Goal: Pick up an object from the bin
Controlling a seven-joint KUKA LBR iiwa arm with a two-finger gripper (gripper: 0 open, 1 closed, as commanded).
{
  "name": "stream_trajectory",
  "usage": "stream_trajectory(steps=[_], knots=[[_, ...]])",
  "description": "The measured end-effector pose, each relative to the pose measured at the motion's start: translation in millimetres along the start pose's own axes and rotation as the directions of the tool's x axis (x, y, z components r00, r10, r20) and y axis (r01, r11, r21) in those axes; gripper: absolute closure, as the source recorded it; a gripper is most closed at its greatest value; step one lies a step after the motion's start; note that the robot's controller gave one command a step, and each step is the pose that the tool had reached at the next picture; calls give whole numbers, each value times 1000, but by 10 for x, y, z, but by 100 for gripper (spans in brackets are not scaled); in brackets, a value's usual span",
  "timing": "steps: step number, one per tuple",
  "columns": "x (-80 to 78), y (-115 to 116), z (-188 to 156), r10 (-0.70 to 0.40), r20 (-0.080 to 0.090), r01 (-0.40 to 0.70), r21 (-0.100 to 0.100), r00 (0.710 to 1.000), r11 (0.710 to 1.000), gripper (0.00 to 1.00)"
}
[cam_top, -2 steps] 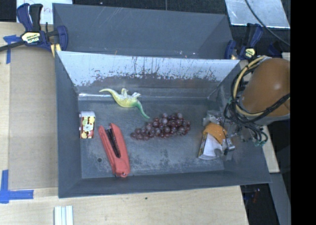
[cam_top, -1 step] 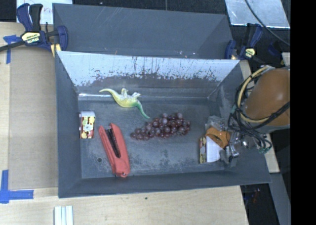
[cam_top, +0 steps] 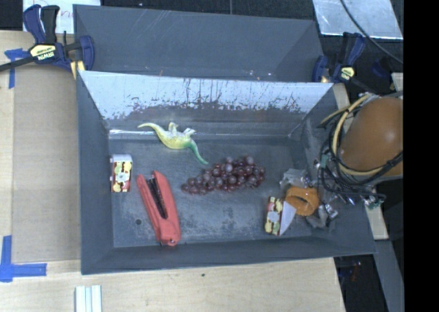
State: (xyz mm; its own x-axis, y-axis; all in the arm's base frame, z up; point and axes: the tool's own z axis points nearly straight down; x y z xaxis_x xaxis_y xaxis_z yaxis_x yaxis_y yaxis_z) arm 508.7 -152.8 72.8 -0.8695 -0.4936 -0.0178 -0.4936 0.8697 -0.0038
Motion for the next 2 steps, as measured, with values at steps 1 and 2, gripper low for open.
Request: stream_trajectory(steps=[1, 2], knots=[[-285, -140, 31, 69, 2, -69, 1, 998, 998, 0], [-87, 9, 18, -62, 0, 62, -10, 998, 998, 100]])
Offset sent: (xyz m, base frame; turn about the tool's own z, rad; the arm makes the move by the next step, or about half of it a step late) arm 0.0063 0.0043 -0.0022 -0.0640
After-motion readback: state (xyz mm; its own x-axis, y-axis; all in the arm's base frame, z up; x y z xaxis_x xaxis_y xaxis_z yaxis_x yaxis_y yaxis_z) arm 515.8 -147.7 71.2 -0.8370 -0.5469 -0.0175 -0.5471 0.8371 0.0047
